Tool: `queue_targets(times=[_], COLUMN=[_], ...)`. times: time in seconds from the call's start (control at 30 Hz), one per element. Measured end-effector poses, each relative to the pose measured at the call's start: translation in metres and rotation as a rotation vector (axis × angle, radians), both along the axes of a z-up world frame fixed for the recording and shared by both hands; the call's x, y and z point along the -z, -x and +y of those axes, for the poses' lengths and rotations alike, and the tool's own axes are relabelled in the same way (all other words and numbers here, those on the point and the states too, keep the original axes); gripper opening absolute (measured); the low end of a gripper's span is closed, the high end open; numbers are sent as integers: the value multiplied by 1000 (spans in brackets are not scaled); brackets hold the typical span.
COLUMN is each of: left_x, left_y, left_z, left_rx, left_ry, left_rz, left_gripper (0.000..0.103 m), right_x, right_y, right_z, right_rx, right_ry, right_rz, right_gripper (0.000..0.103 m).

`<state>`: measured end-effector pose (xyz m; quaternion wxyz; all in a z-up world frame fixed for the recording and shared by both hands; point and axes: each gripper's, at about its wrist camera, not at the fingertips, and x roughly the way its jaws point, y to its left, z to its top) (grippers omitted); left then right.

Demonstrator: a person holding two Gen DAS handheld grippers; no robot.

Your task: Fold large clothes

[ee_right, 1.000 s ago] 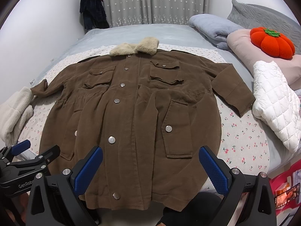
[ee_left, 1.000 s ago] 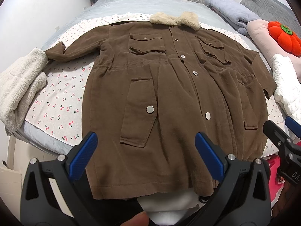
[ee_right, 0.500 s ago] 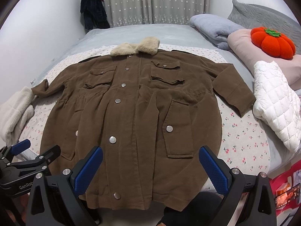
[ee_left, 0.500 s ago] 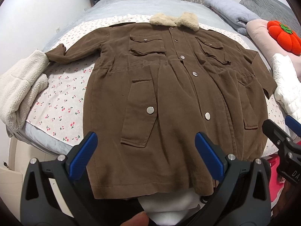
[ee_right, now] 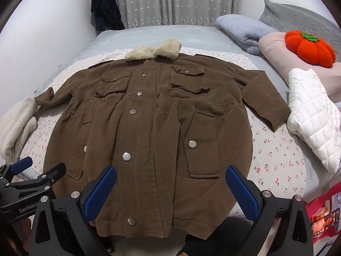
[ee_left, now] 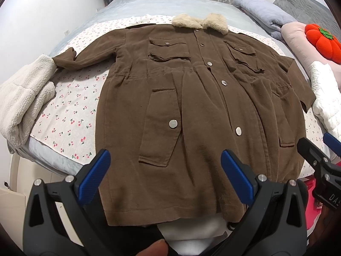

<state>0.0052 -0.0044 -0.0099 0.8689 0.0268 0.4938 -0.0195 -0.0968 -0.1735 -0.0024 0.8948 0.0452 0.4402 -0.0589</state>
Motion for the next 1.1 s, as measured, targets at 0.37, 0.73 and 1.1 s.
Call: queue_targets(times=[0.37, 0.73, 1.1], left_x=[-7, 0, 84], left_y=[0, 0, -13], left_z=[17, 82, 134], left_rx=[11, 85, 9], left_ry=[30, 76, 438], left_rz=[-18, -6, 243], left_gripper=[103, 103, 79], right_x=[-14, 7, 73], right_y=[14, 11, 10], right_z=[-5, -88, -166], right_rx=[-35, -67, 55], right_ry=[33, -147, -521], right_rz=[-57, 39, 129], right_gripper=[103, 103, 96])
